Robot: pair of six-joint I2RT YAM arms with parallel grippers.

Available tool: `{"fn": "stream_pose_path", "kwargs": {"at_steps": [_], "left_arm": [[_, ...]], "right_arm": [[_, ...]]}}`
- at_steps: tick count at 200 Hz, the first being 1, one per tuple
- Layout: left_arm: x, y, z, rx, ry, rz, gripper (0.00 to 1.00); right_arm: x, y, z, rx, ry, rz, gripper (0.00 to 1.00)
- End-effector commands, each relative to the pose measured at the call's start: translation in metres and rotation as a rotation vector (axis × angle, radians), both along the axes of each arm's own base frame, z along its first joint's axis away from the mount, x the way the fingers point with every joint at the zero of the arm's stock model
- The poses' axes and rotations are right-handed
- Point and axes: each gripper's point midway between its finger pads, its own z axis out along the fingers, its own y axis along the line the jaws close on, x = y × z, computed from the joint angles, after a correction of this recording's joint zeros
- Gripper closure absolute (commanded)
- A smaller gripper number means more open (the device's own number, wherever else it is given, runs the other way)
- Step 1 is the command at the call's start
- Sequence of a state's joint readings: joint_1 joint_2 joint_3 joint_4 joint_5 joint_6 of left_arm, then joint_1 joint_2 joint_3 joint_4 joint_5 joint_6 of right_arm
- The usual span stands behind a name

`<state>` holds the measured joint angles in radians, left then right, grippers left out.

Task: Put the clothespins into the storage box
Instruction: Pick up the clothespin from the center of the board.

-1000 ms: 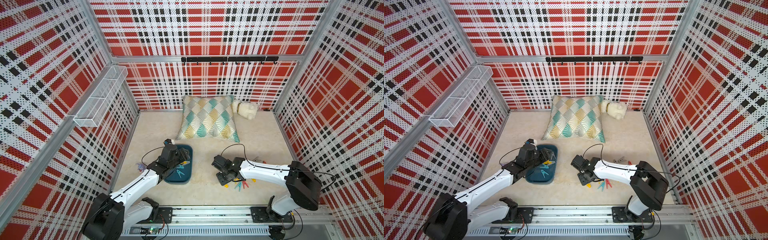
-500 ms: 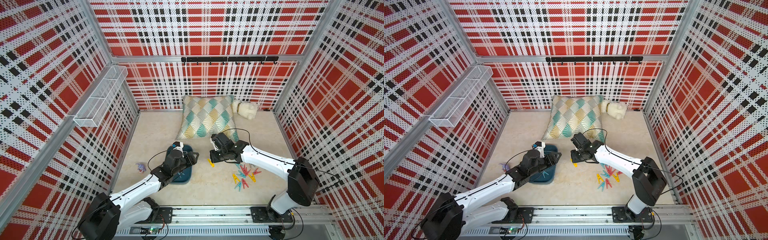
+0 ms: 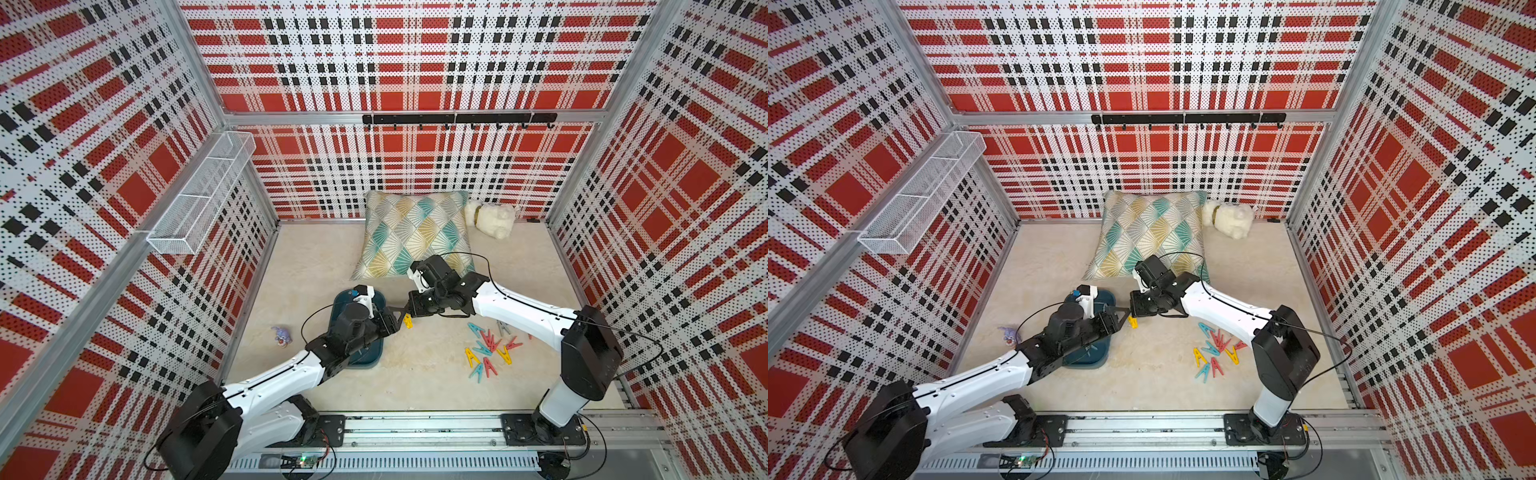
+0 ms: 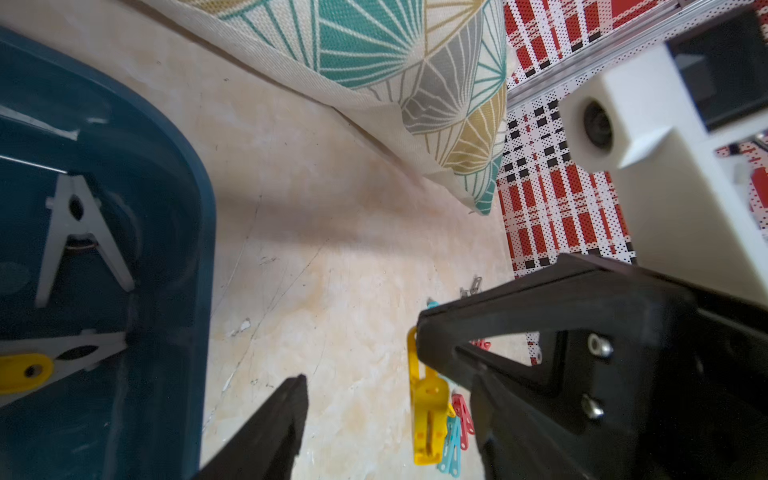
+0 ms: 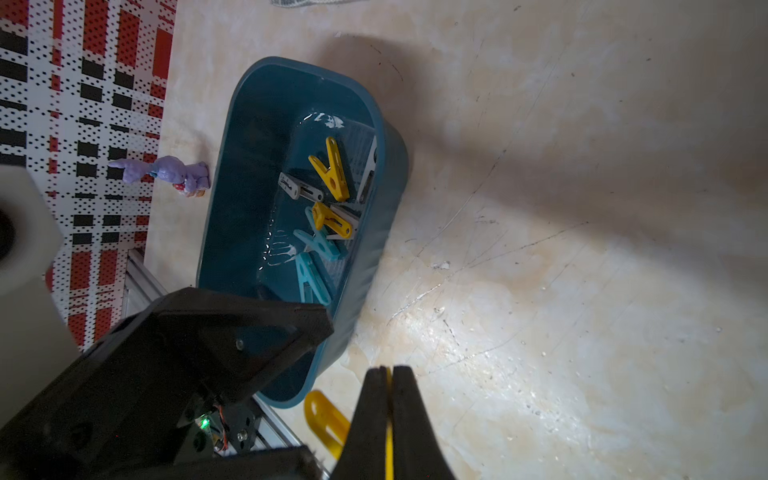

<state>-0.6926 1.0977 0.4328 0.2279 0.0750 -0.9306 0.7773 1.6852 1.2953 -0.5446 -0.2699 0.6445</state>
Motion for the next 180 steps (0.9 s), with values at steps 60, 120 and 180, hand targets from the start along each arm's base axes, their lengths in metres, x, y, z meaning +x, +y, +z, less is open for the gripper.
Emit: {"fn": "stream_pose_path", "kwargs": {"at_steps": [60, 120, 180], "left_arm": [[-0.005, -0.012, 0.006, -0.005, -0.045, -0.058, 0.45], [-0.005, -0.021, 0.003, 0.02, -0.035, -0.075, 0.47], [0.003, -0.031, 0.005, 0.009, -0.034, -0.065, 0.59]], "right_arm": [[0.01, 0.006, 0.011, 0.08, 0.021, -0.005, 1.0], [0.012, 0.011, 0.02, 0.102, 0.016, 0.003, 0.99], [0.011, 0.015, 0.016, 0.128, 0.04, 0.004, 0.98]]}}
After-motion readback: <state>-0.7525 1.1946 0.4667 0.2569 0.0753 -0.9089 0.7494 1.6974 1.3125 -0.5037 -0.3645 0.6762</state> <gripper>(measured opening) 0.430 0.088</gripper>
